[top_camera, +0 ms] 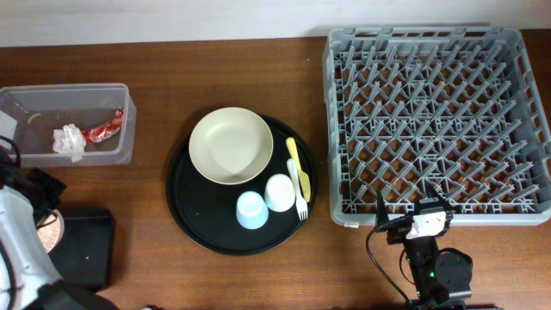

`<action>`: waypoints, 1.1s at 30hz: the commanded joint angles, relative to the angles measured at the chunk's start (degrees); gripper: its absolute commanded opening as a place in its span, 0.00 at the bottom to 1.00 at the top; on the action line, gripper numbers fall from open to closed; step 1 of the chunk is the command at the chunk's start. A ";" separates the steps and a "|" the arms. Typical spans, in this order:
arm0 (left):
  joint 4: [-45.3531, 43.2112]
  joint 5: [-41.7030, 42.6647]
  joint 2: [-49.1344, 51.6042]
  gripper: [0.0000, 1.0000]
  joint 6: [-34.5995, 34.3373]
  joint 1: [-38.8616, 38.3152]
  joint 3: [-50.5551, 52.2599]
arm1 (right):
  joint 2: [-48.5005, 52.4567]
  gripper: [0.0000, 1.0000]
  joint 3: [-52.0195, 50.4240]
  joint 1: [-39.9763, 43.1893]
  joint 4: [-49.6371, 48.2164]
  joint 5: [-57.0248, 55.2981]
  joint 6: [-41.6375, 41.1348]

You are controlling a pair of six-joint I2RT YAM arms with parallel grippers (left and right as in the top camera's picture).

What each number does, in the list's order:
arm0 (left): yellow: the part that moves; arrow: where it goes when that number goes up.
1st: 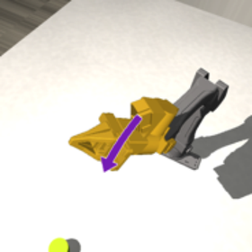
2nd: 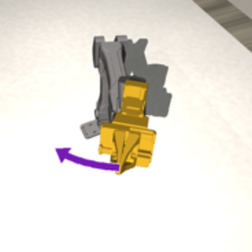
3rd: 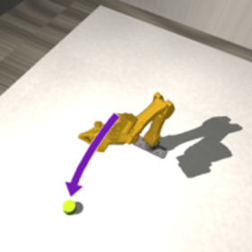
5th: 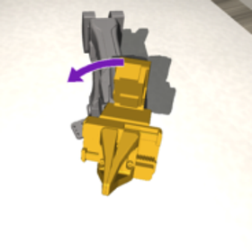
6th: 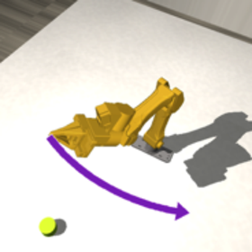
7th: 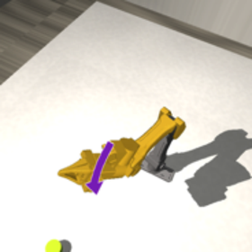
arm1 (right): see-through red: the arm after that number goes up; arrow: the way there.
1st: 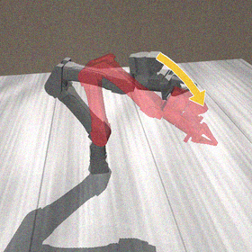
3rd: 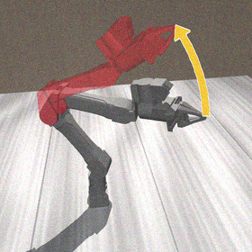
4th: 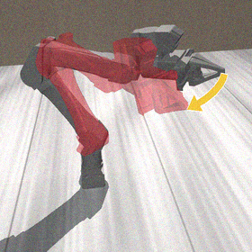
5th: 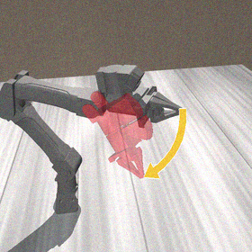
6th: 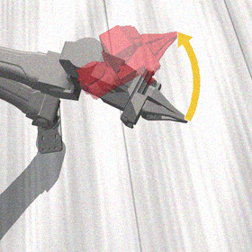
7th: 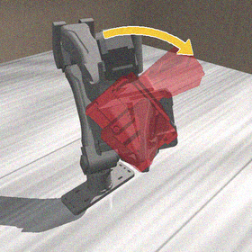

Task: Sort waste into correct bins and load items into the dishwasher rack
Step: 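Lift the pink bowl with the left gripper over the black waste tray, then tilt the pink bowl with the left gripper to pour rice onto the tray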

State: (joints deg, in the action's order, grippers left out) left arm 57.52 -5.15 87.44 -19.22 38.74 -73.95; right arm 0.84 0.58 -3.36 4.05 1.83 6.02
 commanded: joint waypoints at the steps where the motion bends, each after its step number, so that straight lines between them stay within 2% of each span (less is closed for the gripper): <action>1: -1.86 0.81 2.56 0.00 1.22 1.73 0.20 | -0.37 0.98 -0.26 0.37 0.26 0.55 -0.44; 5: -5.79 14.58 2.67 0.00 6.29 6.73 0.20 | -0.37 0.98 -0.26 0.37 0.26 0.55 -0.44; 9: -5.79 22.18 2.67 0.00 9.11 11.47 0.37 | -0.37 0.98 -0.26 0.37 0.26 0.55 -0.44; 16: -4.66 21.92 2.67 0.00 9.53 14.32 2.67 | -0.37 0.98 -0.26 0.37 0.26 0.52 -0.44; 19: -5.51 22.14 2.67 0.01 13.55 14.36 2.67 | -0.37 0.98 -0.26 0.37 0.26 0.52 -0.44; 24: -8.24 32.24 2.67 0.01 19.74 14.38 3.52 | -0.37 0.98 -0.26 0.37 0.26 0.55 -0.44; 29: -11.61 35.08 2.64 0.00 20.41 15.61 7.91 | -0.37 0.98 -0.26 0.37 0.26 0.55 -0.44; 33: -16.50 48.02 2.64 0.01 25.46 19.37 14.08 | -0.37 0.98 -0.26 0.37 0.26 0.55 -0.44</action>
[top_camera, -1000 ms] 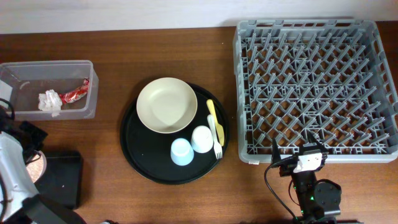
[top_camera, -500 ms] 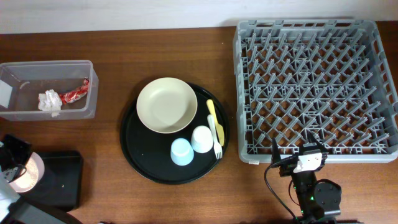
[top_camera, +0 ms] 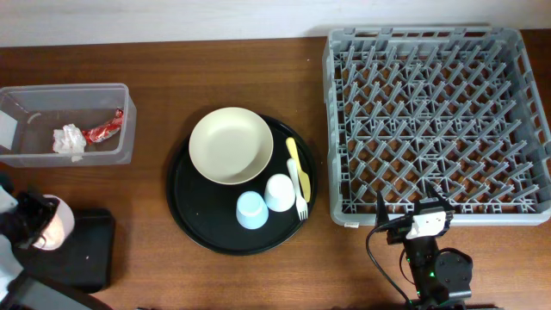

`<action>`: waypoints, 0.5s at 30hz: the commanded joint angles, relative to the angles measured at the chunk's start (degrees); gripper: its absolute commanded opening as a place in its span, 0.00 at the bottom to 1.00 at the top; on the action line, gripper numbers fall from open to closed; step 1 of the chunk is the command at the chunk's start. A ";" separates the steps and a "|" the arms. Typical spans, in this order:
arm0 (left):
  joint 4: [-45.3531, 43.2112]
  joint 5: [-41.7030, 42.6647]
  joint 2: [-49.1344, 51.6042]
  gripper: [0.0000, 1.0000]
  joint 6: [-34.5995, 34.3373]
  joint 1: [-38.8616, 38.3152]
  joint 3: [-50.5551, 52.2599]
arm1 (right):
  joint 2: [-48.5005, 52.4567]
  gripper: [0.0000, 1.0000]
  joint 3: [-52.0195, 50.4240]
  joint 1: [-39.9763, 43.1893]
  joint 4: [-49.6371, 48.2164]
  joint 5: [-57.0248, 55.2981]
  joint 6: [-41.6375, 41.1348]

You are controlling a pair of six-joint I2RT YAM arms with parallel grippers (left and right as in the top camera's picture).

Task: Sort waste into correct bins and load items into the dishwasher rack
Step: 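Tilt the pink bowl with the left gripper to pour rice onto the tray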

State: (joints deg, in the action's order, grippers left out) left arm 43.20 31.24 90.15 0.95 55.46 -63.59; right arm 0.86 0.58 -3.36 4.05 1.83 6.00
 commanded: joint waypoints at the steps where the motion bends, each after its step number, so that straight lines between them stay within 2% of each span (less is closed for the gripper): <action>1: -3.19 14.67 -0.07 0.01 6.91 3.91 5.11 | -0.39 0.98 -0.26 0.37 0.26 0.55 -0.42; 4: -3.74 19.39 -0.07 0.01 8.55 6.14 6.27 | -0.39 0.98 -0.26 0.37 0.26 0.55 -0.42; 7: -3.69 29.00 -0.07 0.01 13.57 7.37 6.29 | -0.39 0.98 -0.26 0.37 0.26 0.55 -0.42; 11: -1.18 30.56 -0.07 0.01 14.43 9.38 6.29 | -0.39 0.98 -0.26 0.37 0.26 0.55 -0.42; 15: 2.45 36.79 -0.07 0.01 20.33 11.98 6.32 | -0.39 0.98 -0.26 0.37 0.26 0.55 -0.42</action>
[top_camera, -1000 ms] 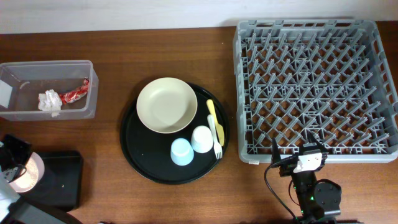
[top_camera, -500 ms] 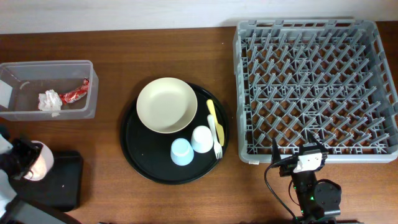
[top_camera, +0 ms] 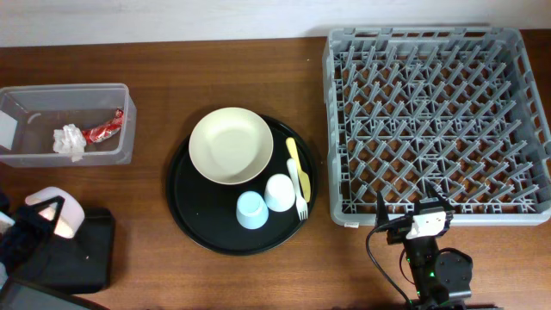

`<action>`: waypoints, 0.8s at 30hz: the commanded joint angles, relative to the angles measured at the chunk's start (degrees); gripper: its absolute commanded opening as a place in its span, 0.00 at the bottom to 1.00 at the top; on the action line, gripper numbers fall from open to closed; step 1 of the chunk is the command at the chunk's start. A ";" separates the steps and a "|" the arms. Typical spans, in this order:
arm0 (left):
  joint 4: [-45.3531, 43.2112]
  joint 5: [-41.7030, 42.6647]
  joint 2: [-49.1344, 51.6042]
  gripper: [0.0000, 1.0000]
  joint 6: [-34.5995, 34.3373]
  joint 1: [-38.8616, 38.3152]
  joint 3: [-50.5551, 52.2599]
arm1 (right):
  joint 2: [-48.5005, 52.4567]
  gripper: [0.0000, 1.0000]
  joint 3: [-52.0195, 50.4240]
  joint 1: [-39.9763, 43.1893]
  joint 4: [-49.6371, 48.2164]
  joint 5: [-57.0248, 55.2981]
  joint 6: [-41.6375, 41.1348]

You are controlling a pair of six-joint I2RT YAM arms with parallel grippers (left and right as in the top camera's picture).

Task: Sort waste into correct bins and load items into the dishwasher rack
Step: 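Tilt the pink bowl with the left gripper to pour rice onto the tray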

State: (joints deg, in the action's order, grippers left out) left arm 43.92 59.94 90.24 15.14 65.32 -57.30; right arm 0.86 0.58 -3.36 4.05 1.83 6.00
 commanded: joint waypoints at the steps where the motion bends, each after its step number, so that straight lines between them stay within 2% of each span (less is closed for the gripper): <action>1: 2.84 8.83 -0.15 0.01 6.91 2.91 0.07 | -0.39 0.98 -0.26 0.37 0.26 0.55 -0.42; 7: 11.02 10.29 -0.15 0.01 13.27 6.19 0.15 | -0.39 0.98 -0.26 0.37 0.26 0.55 -0.42; 11: 15.54 16.17 -0.15 0.01 21.20 9.84 0.26 | -0.39 0.98 -0.26 0.37 0.26 0.55 -0.42; 13: 18.45 19.52 -0.15 0.01 27.63 11.34 0.26 | -0.39 0.98 -0.26 0.37 0.26 0.55 -0.42; 24: 18.67 19.98 -0.13 0.01 33.88 11.74 0.28 | -0.39 0.98 -0.26 0.37 0.26 0.55 -0.42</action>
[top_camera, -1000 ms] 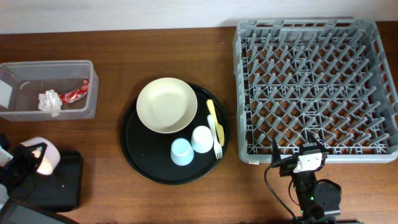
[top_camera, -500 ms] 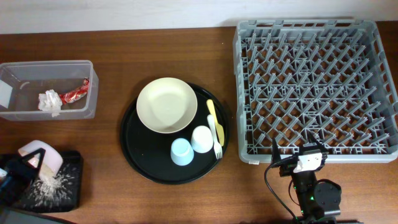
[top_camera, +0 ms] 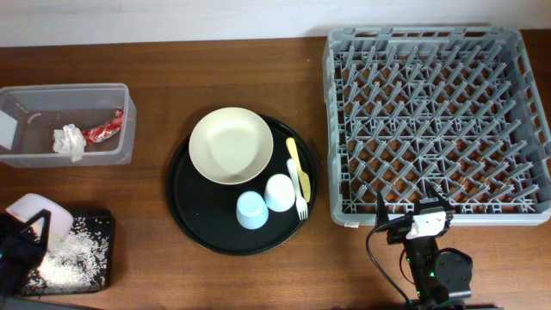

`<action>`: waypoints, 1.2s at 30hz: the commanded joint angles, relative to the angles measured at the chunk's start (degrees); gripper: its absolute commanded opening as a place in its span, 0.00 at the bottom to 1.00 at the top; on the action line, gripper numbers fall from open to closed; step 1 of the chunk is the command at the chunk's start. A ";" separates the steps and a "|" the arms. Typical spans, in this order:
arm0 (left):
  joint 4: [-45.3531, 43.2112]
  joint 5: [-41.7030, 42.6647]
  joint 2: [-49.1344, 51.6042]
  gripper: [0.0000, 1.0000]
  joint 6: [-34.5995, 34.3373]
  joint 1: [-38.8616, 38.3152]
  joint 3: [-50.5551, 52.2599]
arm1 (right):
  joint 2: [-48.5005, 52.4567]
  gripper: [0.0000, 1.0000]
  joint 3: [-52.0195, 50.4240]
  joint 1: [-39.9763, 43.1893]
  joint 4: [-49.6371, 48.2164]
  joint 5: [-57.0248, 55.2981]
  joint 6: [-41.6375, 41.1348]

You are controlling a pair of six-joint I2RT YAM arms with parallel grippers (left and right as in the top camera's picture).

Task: Sort waste into correct bins and load items into the dishwasher rack
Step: 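Tilt the pink bowl with the left gripper to pour rice onto the tray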

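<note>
At the bottom left my left gripper is shut on a small white cup, tipped over the black bin. White rice-like grains lie spread inside that bin. On the round black tray are a cream plate, a white cup, a light blue cup and a yellow and white fork. The grey dishwasher rack stands at the right. My right gripper rests just below the rack's front edge; its jaws are unclear.
A clear plastic bin at the left holds crumpled white paper and a red wrapper. The tray sits between this bin and the rack. The black bin lies at the table's front left corner.
The cup in my left gripper has shifted left and lower over the black bin. White grains now cover the bin's floor, which looked bare before. The right arm has not moved.
My left gripper first held the cup, with brownish contents showing, beside the black bin's left edge. Then the cup was more tilted at that edge, then over the bin's upper left corner. Now grains lie in the bin.
</note>
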State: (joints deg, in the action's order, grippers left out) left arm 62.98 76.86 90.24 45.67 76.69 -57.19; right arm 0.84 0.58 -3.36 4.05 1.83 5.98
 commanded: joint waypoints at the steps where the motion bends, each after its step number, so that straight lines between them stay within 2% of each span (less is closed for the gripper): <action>1: -0.63 3.08 -0.13 0.01 3.32 0.44 0.17 | -0.37 0.98 -0.26 0.37 0.26 0.55 -0.39; 9: -0.90 4.50 0.13 0.01 3.61 0.42 0.17 | -0.37 0.98 -0.26 0.37 0.26 0.55 -0.39; 13: -0.96 13.31 1.18 0.01 3.50 0.44 0.15 | -0.37 0.98 -0.26 0.37 0.26 0.55 -0.39; 20: 0.52 9.49 2.62 0.00 3.78 0.42 0.52 | -0.37 0.98 -0.26 0.37 0.26 0.52 -0.39; 29: -4.57 9.01 4.28 0.00 2.62 0.48 3.54 | -0.37 0.98 -0.26 0.37 0.26 0.55 -0.39; 31: -7.06 7.06 5.57 0.01 -1.73 0.48 3.54 | -0.37 0.98 -0.26 0.37 0.26 0.55 -0.39; 34: -7.48 7.15 6.99 0.00 -1.31 0.48 3.58 | -0.37 0.98 -0.26 0.37 0.26 0.55 -0.39; 36: -7.13 10.69 7.32 0.00 -2.29 0.48 3.58 | -0.37 0.98 -0.26 0.37 0.26 0.52 -0.39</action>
State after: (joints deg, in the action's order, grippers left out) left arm 55.83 83.99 96.53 45.12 76.69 -53.95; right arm 0.84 0.58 -3.36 4.05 1.83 5.98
